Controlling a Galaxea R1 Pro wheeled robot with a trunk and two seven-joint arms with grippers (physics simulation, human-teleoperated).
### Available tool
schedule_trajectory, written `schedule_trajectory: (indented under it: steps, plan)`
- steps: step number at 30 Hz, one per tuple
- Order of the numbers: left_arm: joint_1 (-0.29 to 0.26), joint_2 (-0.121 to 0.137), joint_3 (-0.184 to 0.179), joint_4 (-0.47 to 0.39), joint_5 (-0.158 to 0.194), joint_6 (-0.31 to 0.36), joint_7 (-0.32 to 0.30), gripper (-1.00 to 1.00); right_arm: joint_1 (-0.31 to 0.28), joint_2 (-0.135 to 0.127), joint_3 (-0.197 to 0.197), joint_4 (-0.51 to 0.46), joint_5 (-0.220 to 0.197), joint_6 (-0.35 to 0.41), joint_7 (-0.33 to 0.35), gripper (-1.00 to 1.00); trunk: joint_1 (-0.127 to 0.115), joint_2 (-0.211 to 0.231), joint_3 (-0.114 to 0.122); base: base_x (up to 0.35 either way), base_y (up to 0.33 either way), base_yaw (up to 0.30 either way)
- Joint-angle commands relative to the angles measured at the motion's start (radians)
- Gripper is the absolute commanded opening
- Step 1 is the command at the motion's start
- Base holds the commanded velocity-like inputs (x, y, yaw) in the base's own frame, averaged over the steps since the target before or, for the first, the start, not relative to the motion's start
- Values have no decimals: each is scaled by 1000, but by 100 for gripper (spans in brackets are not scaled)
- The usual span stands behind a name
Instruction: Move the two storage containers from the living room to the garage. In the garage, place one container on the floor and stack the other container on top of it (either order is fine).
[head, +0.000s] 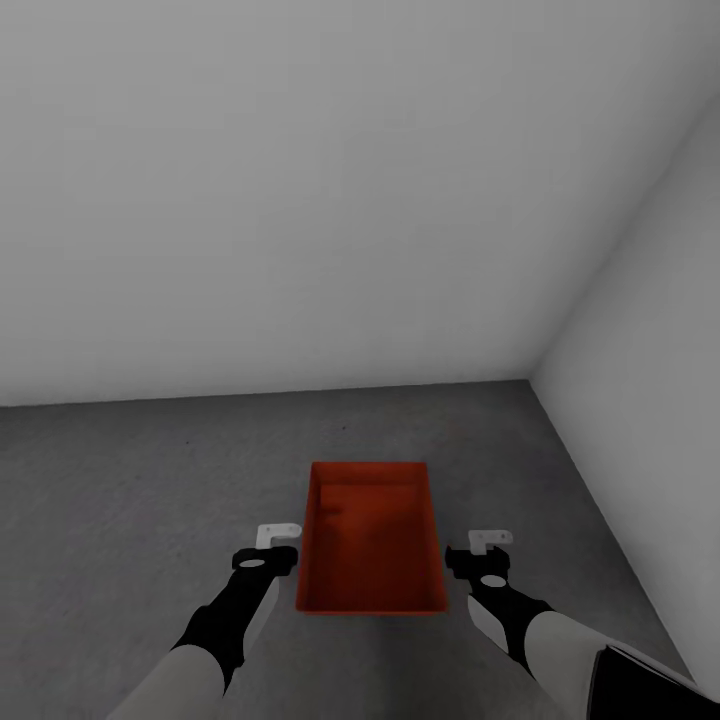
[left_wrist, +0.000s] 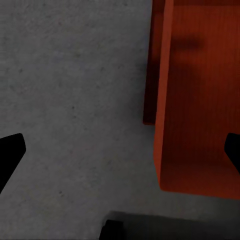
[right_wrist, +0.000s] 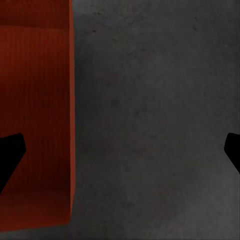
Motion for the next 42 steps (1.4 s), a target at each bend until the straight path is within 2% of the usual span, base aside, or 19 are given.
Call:
schedule_trajectory:
  steps: [1, 8, 31, 42]
  plan:
    - [0, -1, 2, -2, -6, 6, 1, 100, -1, 0, 8, -1, -10, -3, -4, 100, -3, 6, 2, 0, 0, 0]
    - [0, -1, 2, -2, -6, 3, 0, 100, -1, 0, 8, -1, -10, -4, -6, 100, -30, 55, 24, 0, 0, 0]
    - [0, -1, 1, -5, -7, -4, -1, 100, -1, 1, 10, -1, -10, -4, -7, 100, -30, 55, 24, -1, 0, 0]
    - [0, -1, 2, -5, -5, 0, -5, 100, -1, 0, 10, -1, -10, -4, -7, 100, -30, 55, 24, -243, 0, 0]
